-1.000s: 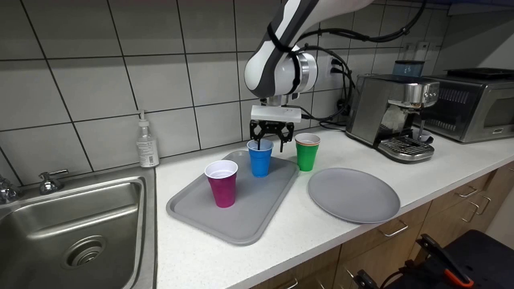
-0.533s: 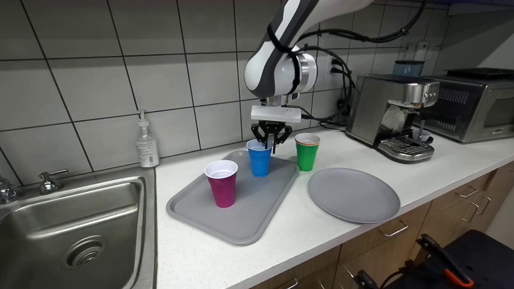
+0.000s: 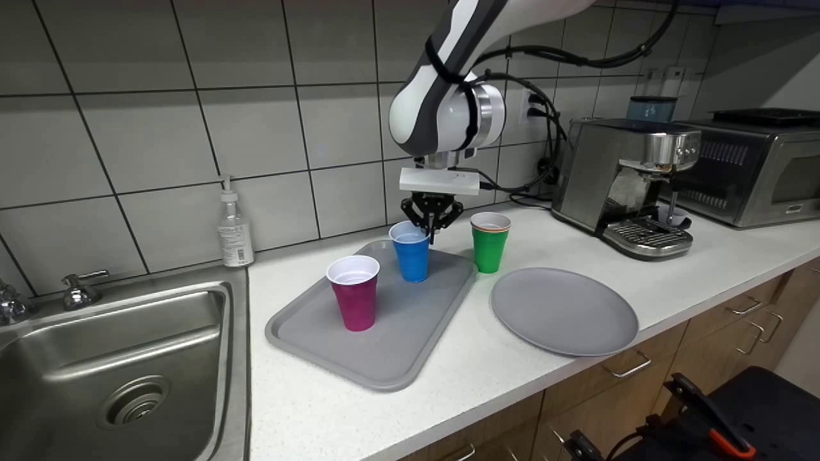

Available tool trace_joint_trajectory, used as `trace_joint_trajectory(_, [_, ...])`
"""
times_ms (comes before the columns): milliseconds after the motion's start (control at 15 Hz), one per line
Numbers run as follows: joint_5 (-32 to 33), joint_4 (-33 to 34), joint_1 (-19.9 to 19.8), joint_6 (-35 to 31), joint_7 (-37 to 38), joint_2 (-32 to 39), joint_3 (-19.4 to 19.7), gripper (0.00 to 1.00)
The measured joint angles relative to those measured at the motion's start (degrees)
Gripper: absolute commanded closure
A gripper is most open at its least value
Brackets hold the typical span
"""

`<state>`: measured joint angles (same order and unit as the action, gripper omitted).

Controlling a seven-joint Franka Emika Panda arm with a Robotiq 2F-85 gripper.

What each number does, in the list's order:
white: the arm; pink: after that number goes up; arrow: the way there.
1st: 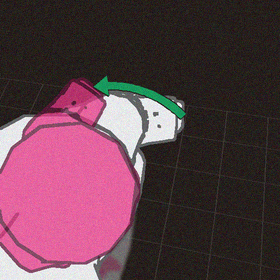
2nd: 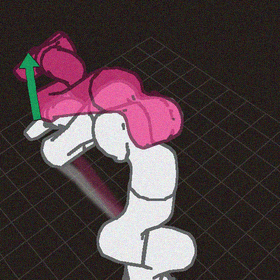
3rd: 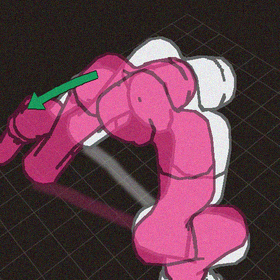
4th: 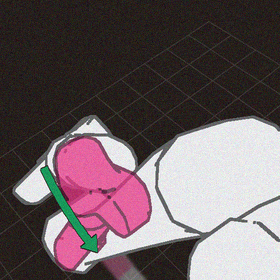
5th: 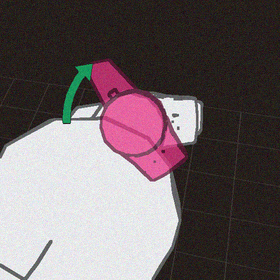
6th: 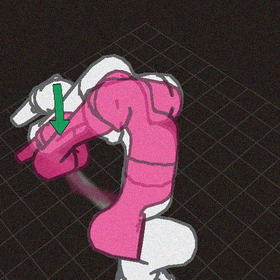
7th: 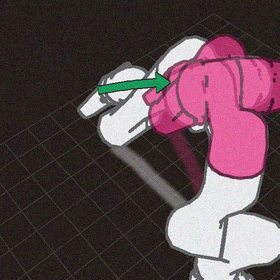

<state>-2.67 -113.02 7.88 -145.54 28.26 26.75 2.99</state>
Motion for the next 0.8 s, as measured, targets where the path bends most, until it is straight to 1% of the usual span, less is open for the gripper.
trace_joint_trajectory(400, [0.0, -1.0, -0.1, -0.7, -1.2, -1.9, 0.0, 0.99])
trace_joint_trajectory(800, [-0.3, -5.7, -1.1, -2.8, -4.5, -7.4, 0.0, 0.99])
